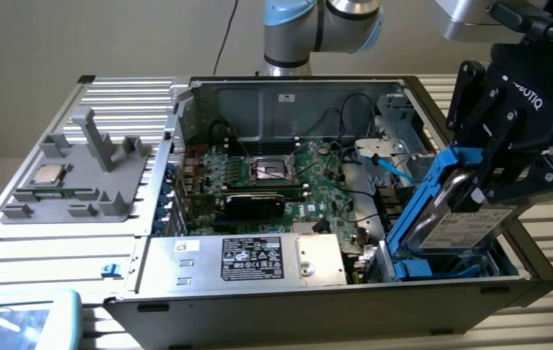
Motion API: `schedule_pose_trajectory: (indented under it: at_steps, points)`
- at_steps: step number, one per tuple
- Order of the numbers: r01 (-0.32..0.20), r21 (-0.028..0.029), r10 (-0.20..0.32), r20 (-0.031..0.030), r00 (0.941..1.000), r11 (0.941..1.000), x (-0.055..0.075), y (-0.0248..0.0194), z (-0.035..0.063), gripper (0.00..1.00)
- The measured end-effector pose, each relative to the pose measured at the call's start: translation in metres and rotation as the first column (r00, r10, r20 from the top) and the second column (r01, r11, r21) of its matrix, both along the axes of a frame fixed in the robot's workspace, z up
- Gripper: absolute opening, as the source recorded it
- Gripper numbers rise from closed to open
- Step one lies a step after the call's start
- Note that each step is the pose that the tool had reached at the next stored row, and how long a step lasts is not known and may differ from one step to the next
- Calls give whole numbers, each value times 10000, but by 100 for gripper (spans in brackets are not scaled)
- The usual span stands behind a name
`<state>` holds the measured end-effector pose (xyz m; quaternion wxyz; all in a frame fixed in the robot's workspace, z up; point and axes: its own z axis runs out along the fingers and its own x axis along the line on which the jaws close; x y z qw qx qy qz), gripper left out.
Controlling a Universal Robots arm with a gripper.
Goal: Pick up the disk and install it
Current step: 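Insert the disk into the insertion slot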
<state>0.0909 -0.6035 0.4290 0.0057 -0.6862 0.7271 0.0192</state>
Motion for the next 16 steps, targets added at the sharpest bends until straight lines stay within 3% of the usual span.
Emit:
schedule_pose_trajectory:
  at_steps: [10,16]
  points:
    - [0,72,0,7,10000,10000,-1,1,-9,37]
    - [0,78,0,14,10000,10000,-1,1,-37,37]
